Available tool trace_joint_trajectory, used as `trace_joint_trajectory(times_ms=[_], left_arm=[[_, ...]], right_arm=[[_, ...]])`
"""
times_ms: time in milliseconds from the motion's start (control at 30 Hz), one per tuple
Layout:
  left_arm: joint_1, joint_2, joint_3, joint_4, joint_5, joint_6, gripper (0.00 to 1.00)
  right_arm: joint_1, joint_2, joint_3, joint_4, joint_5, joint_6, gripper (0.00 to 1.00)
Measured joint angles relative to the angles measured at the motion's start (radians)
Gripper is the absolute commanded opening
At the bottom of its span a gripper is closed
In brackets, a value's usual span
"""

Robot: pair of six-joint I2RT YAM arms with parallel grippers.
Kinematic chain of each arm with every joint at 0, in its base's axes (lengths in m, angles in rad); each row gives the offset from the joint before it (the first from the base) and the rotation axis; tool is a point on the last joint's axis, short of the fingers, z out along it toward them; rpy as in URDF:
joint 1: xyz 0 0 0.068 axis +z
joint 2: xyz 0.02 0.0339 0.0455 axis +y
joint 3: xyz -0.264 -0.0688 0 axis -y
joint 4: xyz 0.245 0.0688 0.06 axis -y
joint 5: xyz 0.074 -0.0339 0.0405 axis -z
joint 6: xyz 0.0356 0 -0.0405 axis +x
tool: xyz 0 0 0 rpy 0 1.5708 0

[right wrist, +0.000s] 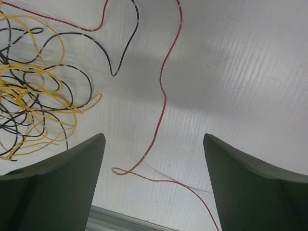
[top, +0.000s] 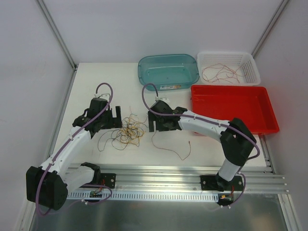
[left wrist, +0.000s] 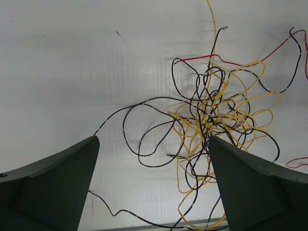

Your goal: Untangle the cables

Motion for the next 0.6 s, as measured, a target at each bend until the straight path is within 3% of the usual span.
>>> trace_joint_trajectory(times_ms=[33, 67, 133, 167, 267, 467, 600], left_arm=[[0.0, -0.001, 0.0, 0.0, 0.0, 0.0, 0.98], [0.0, -0.003, 0.0, 0.0, 0.0, 0.0, 0.98], [0.0, -0.005, 0.0, 0.0, 0.0, 0.0, 0.98], [0.0, -0.005, 0.0, 0.0, 0.0, 0.0, 0.98], [0.0, -0.009, 0.0, 0.0, 0.0, 0.0, 0.98], [0.0, -0.013, 0.0, 0.0, 0.0, 0.0, 0.98], [0.0, -0.013, 0.0, 0.0, 0.0, 0.0, 0.98]], right_arm=[[0.0, 0.016, 0.0, 0.003, -0.005, 0.006, 0.83], [0.001, 0.032, 0.001, 0.005, -0.007, 0.011, 0.71], [0.002, 0.057, 0.001, 0.008, -0.018, 0.017, 0.41], [0.002, 0.062, 0.0, 0.01, -0.023, 0.014, 0.2], [0.002, 0.061, -0.001, 0.019, -0.027, 0.014, 0.01], [0.002, -0.01, 0.016, -0.029, 0.002, -0.09, 0.01], [-0.008, -0.125, 0.124, -0.1, 0.043, -0.22, 0.01]])
